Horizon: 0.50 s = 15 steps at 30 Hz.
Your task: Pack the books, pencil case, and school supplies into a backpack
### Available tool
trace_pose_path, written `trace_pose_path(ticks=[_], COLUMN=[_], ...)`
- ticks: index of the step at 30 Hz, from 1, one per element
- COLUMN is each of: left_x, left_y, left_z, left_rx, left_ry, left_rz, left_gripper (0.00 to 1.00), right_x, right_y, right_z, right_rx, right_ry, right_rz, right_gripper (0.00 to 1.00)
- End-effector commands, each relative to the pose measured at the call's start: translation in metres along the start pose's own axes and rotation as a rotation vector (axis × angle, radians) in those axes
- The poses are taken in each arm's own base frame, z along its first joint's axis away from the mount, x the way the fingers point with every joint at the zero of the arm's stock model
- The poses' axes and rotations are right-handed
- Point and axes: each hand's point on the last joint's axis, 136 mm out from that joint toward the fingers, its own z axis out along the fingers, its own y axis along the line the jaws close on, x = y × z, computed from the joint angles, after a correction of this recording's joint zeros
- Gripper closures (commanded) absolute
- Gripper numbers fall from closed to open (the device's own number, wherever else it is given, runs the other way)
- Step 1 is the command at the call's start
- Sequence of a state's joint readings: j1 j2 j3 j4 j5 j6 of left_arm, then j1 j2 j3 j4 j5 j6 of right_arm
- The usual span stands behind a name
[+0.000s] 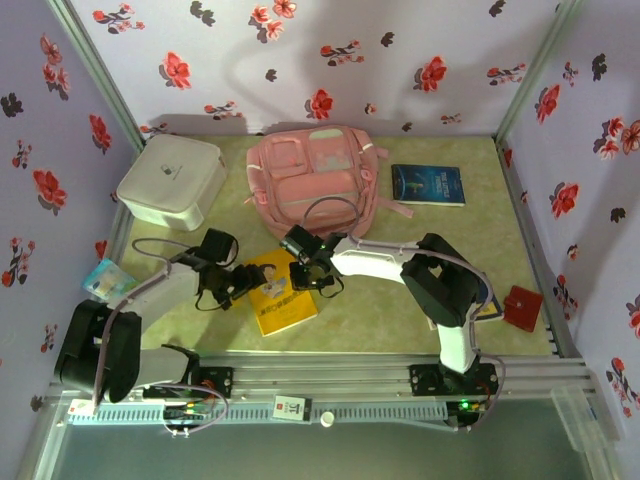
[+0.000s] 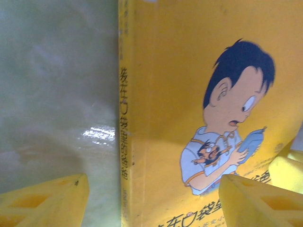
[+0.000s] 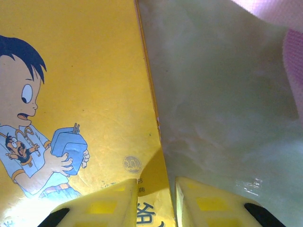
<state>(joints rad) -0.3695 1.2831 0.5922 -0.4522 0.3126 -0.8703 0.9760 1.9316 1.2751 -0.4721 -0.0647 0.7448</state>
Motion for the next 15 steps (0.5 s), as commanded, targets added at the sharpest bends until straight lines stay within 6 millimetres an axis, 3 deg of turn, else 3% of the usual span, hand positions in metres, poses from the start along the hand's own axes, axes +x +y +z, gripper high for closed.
trace_pose_path(ticks=[1,15], left_x=[0.003,0.009], left_y=[-0.016,-0.003], left_z=[0.004,0.022], left_rx=[0.084,0.044], left_ry=[0.019,0.061], left_rz=[-0.014,-0.043], left_gripper=[0.32,0.36], right_x=[0.008,0.003], right_y=[-0.022,-0.026], right_z=[0.013,0.014], right_rx=[0.071,0.066], right_ry=[0.035,0.029], right_rz=[0.038,0.079], right_gripper=[0.74,0.74])
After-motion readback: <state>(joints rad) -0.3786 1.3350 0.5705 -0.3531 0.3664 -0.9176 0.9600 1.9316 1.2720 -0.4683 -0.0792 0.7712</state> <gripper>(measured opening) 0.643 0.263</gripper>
